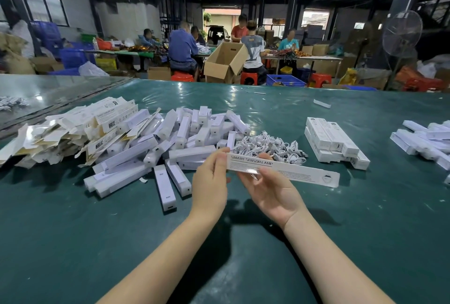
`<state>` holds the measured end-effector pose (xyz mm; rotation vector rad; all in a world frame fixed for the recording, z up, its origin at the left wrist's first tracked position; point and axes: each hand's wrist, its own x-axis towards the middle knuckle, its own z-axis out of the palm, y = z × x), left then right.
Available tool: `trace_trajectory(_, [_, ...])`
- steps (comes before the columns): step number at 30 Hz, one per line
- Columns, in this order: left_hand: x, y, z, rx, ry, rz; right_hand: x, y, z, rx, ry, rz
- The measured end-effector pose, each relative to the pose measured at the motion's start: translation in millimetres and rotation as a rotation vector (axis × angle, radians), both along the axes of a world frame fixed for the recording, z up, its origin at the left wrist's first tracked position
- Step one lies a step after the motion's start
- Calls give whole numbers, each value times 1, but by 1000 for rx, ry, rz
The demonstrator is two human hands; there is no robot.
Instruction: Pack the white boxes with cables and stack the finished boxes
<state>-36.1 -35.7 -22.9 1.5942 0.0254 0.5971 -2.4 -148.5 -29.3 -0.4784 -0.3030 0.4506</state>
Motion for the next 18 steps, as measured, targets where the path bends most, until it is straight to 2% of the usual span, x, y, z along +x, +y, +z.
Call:
trace_trajectory(3, [-5,-6,-1,92,57,-126,2,-1,-1,-9,40,-39])
trace_trajectory(6, [-10,-9,1,336,110,-184,2,-4,0,23,70,-14])
trace_trajectory(7, [-10,-9,2,353,131,-201,2,-4,0,25,65,-4])
trace_trajectory(8, [-10,-7,4,261,142,-273,1,-4,0,24,58,-5])
trace_trajectory(11, [-7,-1,9,-267,104,-604,0,-1,0,40,51,-45])
trace_trajectory(13, [-4,-4,3,-307,51,-614,0,-2,0,43,61,-51])
trace_trajectory(15, [-3,-9,-2,-259,73,-519,3,-3,-1,-24,97,-91])
trace_trajectory(16, [-4,-11,-4,-162,81,-464,4,-3,-1,-76,129,-133])
trace_trajectory(18, [-9,-10,-6,277,80,-347,10,-6,-1,-145,237,-295])
